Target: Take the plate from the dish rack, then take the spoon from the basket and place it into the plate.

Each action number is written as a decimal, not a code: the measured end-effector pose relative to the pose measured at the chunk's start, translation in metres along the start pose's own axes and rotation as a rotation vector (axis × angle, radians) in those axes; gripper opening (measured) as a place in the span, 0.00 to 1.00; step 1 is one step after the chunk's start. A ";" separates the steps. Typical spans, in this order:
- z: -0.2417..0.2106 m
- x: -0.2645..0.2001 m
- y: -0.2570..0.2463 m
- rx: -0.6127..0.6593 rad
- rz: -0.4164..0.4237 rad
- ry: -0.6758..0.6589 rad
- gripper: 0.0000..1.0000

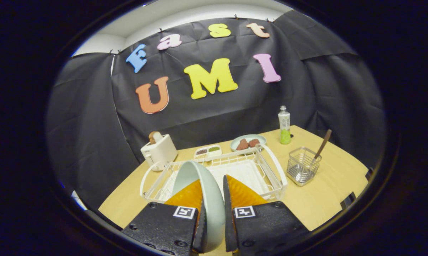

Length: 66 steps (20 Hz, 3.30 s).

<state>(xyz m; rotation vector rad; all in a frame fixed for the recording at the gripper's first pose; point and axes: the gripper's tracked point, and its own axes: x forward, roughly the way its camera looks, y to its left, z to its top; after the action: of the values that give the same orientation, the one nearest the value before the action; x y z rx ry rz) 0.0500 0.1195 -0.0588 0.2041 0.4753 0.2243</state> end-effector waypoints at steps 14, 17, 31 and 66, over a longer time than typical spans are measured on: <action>-0.084 0.008 -0.042 0.151 0.010 0.150 0.26; -0.095 0.015 -0.060 0.139 -0.032 0.156 0.27; -0.076 0.019 -0.097 0.036 -0.075 0.054 0.56; 0.075 0.075 -0.288 -0.112 -0.138 -0.111 1.00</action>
<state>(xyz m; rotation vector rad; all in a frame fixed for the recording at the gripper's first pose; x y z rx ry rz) 0.1984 -0.1467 -0.0963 0.0737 0.3635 0.1037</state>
